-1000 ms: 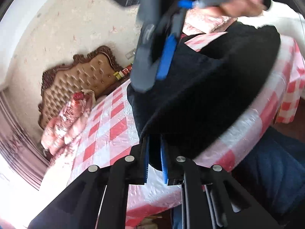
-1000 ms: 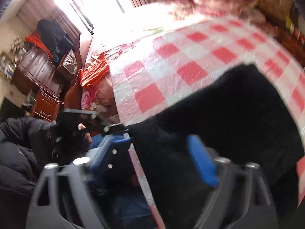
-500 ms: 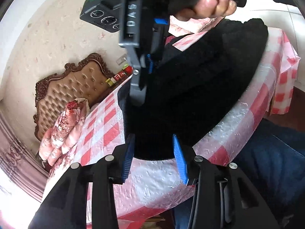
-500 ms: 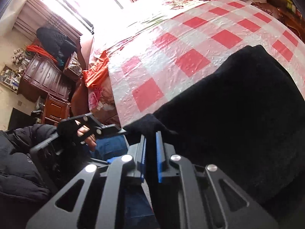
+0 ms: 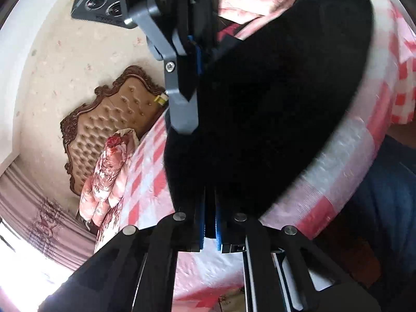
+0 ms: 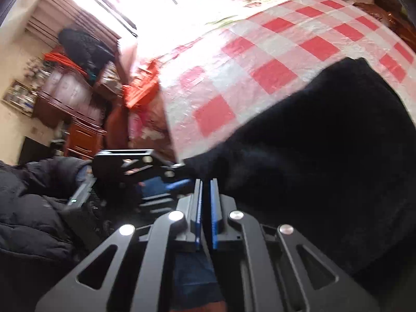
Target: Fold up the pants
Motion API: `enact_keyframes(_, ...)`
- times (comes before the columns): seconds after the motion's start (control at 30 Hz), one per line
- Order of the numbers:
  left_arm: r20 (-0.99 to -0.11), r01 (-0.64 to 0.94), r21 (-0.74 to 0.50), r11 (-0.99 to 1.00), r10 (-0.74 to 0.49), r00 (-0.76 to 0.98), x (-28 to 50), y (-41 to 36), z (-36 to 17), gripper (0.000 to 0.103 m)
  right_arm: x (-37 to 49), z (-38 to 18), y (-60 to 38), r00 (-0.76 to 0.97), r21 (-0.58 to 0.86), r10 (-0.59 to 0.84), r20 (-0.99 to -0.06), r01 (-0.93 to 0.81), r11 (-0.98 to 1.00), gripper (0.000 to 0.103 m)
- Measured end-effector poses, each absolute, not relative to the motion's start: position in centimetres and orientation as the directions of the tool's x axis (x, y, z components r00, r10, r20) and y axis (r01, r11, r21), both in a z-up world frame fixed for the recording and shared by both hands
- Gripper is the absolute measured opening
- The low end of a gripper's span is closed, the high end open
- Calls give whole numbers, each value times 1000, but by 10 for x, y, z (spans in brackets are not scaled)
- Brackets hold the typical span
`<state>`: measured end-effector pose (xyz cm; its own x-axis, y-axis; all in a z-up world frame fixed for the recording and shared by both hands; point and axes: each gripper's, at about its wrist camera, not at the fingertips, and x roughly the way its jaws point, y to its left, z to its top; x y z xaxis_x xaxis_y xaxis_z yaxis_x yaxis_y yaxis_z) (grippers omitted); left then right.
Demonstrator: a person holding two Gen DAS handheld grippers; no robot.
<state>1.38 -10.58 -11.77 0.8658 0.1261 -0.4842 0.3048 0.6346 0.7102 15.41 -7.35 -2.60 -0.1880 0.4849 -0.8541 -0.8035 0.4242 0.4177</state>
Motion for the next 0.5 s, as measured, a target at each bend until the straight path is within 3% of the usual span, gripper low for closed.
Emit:
enact_keyframes(0.17,-436,298,742,600,95,895,-13,-107,-119,4,150,-26,-77,-145,380,474,-869,-808,450,6)
enact_keyframes(0.23,-423,295,759,580,95,901,-20,-109,-124,4,145,-26,-77,-148,381,479,-865,-815,437,19)
enact_keyframes(0.27,-412,289,780,555,109,904,-20,-110,-130,6,141,-24,-77,-154,380,477,-865,-822,425,46)
enact_keyframes(0.33,-391,277,801,531,113,913,-19,-112,-133,10,137,-10,-84,-98,337,499,-861,-845,416,69)
enact_keyframes(0.4,-385,272,805,528,116,915,-22,-111,-132,17,150,7,-96,-30,311,513,-858,-825,472,72)
enact_keyframes(0.5,-376,250,806,536,139,916,-20,-106,-129,23,186,30,-101,176,151,431,-885,-768,622,73)
